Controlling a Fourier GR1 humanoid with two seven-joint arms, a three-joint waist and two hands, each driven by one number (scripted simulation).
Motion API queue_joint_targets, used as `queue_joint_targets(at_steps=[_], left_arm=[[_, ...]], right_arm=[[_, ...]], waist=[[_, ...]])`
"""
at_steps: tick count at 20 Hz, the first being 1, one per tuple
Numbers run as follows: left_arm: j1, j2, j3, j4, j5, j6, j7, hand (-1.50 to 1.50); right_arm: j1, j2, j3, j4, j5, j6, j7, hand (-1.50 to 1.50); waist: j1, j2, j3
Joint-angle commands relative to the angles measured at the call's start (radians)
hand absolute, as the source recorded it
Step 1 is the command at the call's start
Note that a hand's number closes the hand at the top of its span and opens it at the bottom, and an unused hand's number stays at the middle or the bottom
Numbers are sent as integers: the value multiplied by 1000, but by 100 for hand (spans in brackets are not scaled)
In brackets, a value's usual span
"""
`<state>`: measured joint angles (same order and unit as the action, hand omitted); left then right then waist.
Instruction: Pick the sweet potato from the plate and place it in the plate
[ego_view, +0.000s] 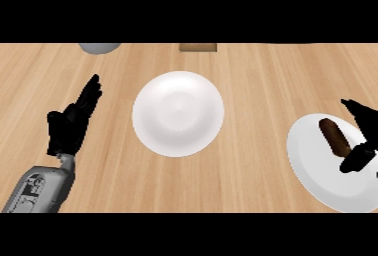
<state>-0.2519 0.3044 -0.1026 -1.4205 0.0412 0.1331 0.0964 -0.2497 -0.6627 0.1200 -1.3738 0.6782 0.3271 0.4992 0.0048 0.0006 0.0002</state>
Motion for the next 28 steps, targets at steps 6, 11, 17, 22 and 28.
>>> queue_joint_targets(at_steps=[6, 11, 17, 22, 28], left_arm=[[-6, -13, 64, 33, -20, -66, -10, 0], [4, -96, 15, 1, -105, 16, 2, 0], [7, -70, 64, -121, -83, -53, 127, 0], [-35, -100, 79, 32, -118, -48, 23, 0], [-31, -108, 113, 58, -120, -78, -17, 0]], right_arm=[[-15, 107, 1, 169, 133, -40, -79, -150], [-33, 96, -52, 359, 179, -123, -197, -150], [-52, 118, -83, 372, 216, -74, -212, -150], [-113, 107, -115, 482, 277, -227, -320, 150], [-46, 134, -109, 375, 316, -232, -303, 150]], waist=[[-5, 0, 0], [-2, 1, 0], [-1, -1, 0], [-2, 1, 0], [-8, -1, 0]])
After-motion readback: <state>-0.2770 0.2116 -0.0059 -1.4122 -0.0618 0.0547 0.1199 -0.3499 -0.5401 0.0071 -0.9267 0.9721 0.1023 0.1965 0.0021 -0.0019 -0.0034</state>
